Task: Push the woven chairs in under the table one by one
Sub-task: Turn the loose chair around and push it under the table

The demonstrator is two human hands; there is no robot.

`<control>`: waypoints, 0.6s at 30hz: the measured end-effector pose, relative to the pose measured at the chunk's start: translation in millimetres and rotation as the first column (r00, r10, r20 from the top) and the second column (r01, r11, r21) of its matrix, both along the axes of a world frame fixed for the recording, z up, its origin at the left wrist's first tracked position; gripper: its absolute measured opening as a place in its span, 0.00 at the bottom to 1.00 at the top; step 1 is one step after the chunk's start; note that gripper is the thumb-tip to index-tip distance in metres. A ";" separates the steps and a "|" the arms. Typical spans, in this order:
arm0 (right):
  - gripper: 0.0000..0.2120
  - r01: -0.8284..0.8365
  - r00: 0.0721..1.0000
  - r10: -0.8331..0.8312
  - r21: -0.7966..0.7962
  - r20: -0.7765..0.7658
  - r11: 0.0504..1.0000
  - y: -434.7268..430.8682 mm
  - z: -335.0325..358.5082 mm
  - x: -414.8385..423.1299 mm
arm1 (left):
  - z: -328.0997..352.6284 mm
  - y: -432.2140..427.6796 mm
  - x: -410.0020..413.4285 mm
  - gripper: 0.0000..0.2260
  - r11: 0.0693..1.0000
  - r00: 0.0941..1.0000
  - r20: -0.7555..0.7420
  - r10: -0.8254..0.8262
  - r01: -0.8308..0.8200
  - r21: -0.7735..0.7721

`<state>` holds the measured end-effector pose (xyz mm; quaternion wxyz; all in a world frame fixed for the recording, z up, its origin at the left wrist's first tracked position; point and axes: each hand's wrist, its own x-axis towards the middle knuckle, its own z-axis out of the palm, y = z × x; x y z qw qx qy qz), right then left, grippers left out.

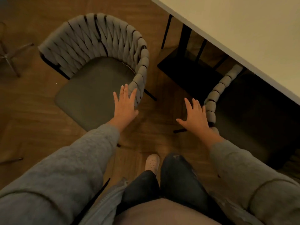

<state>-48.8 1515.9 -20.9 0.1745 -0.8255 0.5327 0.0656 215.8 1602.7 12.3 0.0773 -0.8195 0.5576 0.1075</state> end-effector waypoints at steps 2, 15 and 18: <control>0.46 -0.074 0.997 0.074 -0.029 -0.014 0.997 -15.3 2.6 30.8 | -1.2 -7.3 19.2 0.41 0.998 0.997 -0.034 0.062 -0.062 0.011; 0.48 -0.774 0.616 0.718 -0.075 -0.324 0.629 -175.1 17.7 223.5 | -40.5 -107.7 81.7 0.46 0.903 0.791 -0.441 0.425 -0.336 0.268; 0.38 -0.875 0.452 0.802 -0.021 -0.391 0.484 -201.1 15.1 251.3 | -55.3 -119.9 78.8 0.32 0.888 0.765 -0.456 0.454 -0.345 0.305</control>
